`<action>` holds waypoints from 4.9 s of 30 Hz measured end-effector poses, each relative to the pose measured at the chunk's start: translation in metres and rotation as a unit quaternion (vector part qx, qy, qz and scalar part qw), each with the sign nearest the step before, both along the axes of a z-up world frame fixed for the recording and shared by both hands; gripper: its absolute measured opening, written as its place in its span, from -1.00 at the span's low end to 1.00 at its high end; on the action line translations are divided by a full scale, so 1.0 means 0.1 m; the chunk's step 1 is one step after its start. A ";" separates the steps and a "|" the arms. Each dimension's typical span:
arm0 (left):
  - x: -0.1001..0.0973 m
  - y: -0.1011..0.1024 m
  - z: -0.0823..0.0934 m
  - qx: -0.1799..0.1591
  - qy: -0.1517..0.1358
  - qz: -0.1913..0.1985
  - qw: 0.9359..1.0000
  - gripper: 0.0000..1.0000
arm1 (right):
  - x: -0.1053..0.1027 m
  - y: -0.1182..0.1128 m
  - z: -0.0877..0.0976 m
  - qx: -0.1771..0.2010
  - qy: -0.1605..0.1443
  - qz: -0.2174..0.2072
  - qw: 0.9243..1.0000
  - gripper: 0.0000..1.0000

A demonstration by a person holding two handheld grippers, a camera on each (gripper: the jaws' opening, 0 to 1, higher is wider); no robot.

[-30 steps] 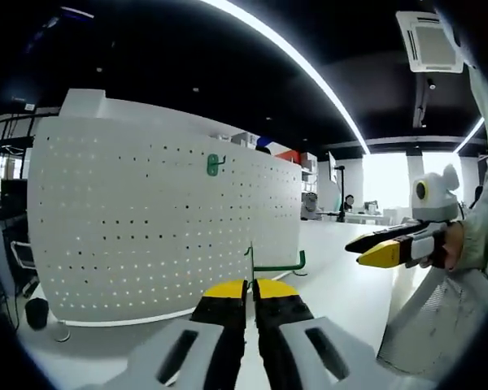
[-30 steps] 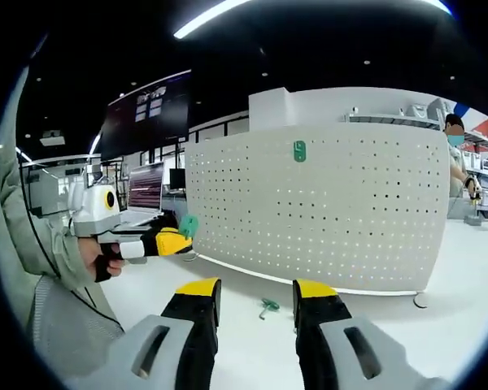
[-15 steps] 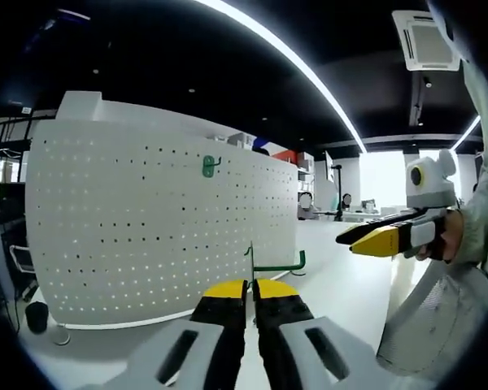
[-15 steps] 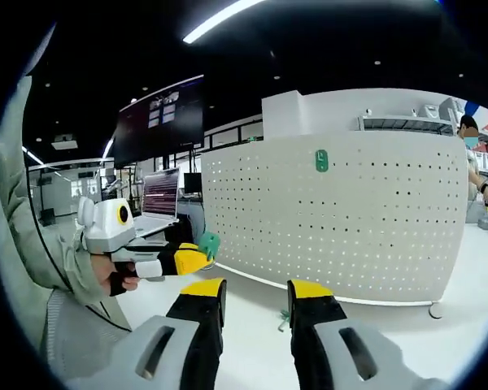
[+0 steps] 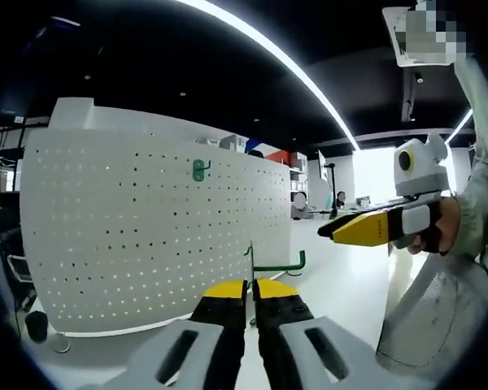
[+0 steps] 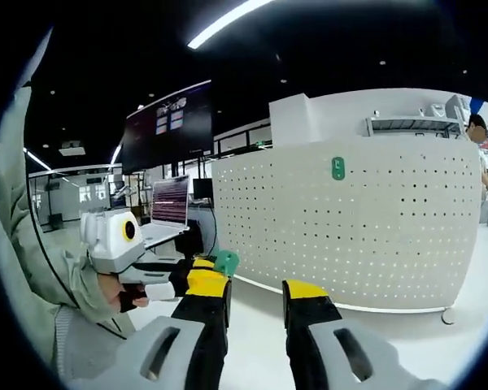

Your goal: Insert the hook assembly into the mounting plate slot until the hook locks in place.

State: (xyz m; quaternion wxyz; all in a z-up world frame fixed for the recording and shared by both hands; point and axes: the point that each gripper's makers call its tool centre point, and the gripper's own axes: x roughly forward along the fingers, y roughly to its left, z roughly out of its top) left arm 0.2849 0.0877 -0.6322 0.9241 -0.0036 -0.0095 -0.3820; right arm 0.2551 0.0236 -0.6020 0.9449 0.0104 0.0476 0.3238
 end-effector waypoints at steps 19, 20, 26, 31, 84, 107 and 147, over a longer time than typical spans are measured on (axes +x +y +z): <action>-0.04 -0.03 0.06 -0.001 -0.015 -0.009 1.000 -0.94 | 0.04 0.33 0.01 0.005 0.005 0.036 0.999 -0.73; -0.04 -0.03 0.06 -0.002 -0.015 -0.009 1.000 -0.94 | 0.04 0.34 0.01 0.005 0.006 0.036 0.999 -0.74; -0.06 -0.05 0.10 -0.012 -0.021 -0.015 1.000 -0.94 | 0.06 0.38 0.00 0.005 0.006 0.038 0.999 -0.76; -0.08 -0.06 0.13 -0.019 -0.027 -0.020 0.999 -0.94 | 0.06 0.40 0.00 0.005 0.007 0.040 0.999 -0.78; -0.14 -0.20 0.05 -0.003 -0.016 -0.039 0.999 -0.85 | 0.13 0.41 -0.06 0.036 0.033 0.026 0.998 -0.98; 0.12 0.21 0.07 -0.001 -0.014 0.074 0.997 0.14 | 0.33 0.06 0.05 0.037 0.019 -0.030 0.999 -0.98; 0.11 0.19 0.06 0.017 -0.028 0.066 0.997 0.23 | 1.21 -0.72 0.67 0.009 -0.060 -0.169 0.984 -0.98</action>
